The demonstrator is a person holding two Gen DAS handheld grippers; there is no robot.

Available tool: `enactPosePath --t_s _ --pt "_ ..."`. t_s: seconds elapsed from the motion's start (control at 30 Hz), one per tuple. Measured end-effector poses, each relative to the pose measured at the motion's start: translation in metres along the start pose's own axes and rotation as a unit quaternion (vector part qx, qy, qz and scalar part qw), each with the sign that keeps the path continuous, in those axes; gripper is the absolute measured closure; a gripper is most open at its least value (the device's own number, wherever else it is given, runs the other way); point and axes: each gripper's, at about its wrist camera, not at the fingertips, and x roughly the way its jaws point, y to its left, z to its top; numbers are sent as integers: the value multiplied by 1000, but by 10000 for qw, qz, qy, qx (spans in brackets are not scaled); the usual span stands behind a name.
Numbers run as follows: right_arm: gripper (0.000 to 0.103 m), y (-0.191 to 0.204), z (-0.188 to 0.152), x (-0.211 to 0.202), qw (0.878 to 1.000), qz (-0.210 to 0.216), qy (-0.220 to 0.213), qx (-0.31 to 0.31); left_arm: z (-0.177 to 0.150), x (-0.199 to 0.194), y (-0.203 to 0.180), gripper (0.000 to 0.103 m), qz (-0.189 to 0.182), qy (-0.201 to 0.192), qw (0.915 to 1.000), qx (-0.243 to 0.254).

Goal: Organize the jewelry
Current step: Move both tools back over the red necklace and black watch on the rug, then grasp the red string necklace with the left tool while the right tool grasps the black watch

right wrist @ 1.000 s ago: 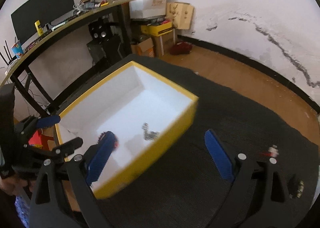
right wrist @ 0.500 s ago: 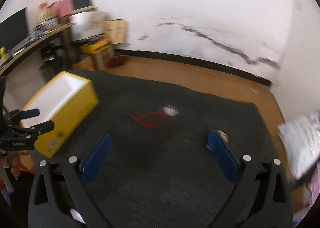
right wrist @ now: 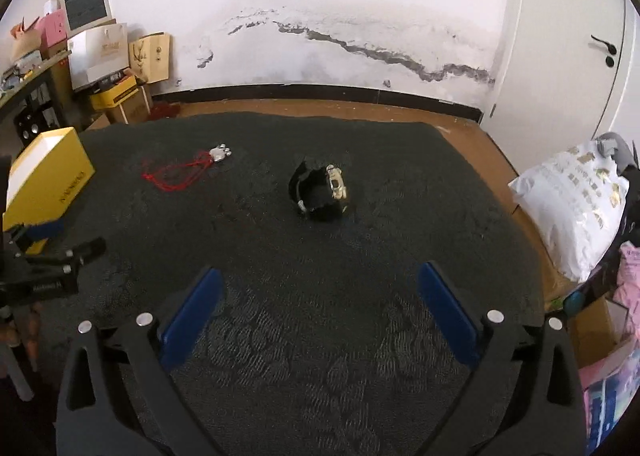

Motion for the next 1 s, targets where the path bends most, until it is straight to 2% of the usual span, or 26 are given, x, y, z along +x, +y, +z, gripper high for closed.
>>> enactPosePath --t_s 0.07,0.23,0.57,0.73,0.8,1.0 --pt "7 3 4 8 9999 77 71 88 3 5 -1 6 -67 -6 9999 -85" --pt "8 13 8 29 9996 184 223 57 5 14 -1 6 29 -42 10000 16" --pt "7 28 7 76 9981 199 589 -49 11 49 2 6 2 270 9996 25" --pt "7 23 9 99 9966 149 807 27 17 79 -1 6 148 372 9991 150" --pt "7 20 13 107 9963 133 845 38 20 82 -4 6 180 186 9993 264" --pt "8 10 26 133 9955 -11 947 42 48 104 -4 6 54 104 9994 318"
